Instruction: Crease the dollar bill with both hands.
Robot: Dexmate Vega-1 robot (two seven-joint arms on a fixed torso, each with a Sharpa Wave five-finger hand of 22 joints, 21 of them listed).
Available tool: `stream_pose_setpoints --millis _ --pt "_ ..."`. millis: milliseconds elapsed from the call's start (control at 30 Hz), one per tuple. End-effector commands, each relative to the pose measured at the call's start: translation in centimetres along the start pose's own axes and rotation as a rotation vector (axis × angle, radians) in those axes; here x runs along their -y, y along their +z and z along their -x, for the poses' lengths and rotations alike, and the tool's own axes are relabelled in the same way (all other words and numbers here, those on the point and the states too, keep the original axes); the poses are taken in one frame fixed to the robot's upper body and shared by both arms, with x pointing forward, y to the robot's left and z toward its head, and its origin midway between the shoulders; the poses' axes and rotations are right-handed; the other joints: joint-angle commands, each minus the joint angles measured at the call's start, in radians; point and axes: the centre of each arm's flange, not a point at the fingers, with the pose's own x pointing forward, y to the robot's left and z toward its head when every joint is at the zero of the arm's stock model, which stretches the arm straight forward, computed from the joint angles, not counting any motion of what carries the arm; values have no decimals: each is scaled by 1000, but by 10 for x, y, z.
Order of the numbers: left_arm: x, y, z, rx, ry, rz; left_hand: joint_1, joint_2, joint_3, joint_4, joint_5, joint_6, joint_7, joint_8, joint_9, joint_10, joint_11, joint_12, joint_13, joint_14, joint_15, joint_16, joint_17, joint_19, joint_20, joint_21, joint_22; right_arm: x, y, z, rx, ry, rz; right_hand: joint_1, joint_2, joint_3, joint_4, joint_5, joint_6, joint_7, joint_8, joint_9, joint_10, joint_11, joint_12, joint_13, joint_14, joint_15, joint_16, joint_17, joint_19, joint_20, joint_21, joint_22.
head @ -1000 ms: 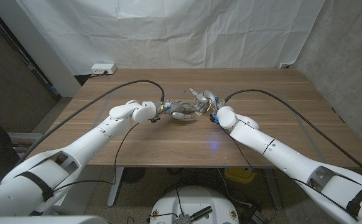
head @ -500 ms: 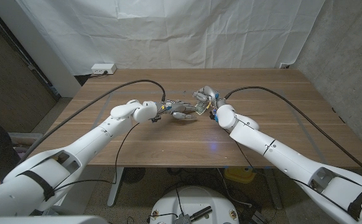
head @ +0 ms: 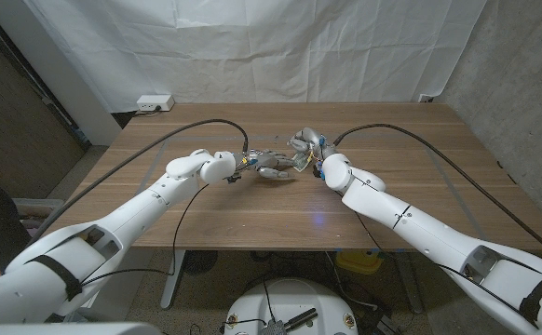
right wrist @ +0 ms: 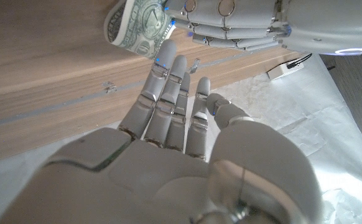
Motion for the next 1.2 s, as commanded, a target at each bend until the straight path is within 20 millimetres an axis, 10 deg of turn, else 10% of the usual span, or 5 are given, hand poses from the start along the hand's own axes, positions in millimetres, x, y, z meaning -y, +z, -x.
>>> stream_pose_setpoints --millis 33,267,500,1200 --pt "-1 2 1 10 12 10 2 5 -6 -2 6 4 -6 6 5 15 6 4 6 -4 -23 4 2 -172 -6 6 2 4 0 -17 1 43 52 -182 -27 -77 104 -64 -5 10 -4 -1 -2 13 -38 -5 -91 25 21 -14 -10 9 -20 2" --pt "-2 2 2 14 15 12 3 8 -13 -3 8 0 -5 5 5 13 8 3 6 0 -31 4 2 -169 -9 8 2 3 -3 -19 -27 41 104 -410 -135 -218 205 -76 4 39 -2 -7 13 39 -68 -8 -94 47 28 -49 10 22 -62 -2" --pt "-3 3 2 16 18 13 5 10 -17 -4 10 -1 -4 5 5 13 9 3 6 -2 -34 2 1 -173 -8 7 2 4 -9 -16 -52 -14 152 -500 -176 -275 237 -58 44 44 11 -8 52 40 -67 -7 -69 52 40 -66 29 29 -88 -2" --pt "-5 4 3 18 29 13 8 16 -29 -6 14 -13 -6 3 5 7 12 0 6 -1 -46 1 1 -173 -12 8 1 -11 -26 -21 -127 69 203 -601 -174 -325 252 -30 142 60 33 -10 156 49 -50 -7 -20 56 55 -92 75 35 -114 2"
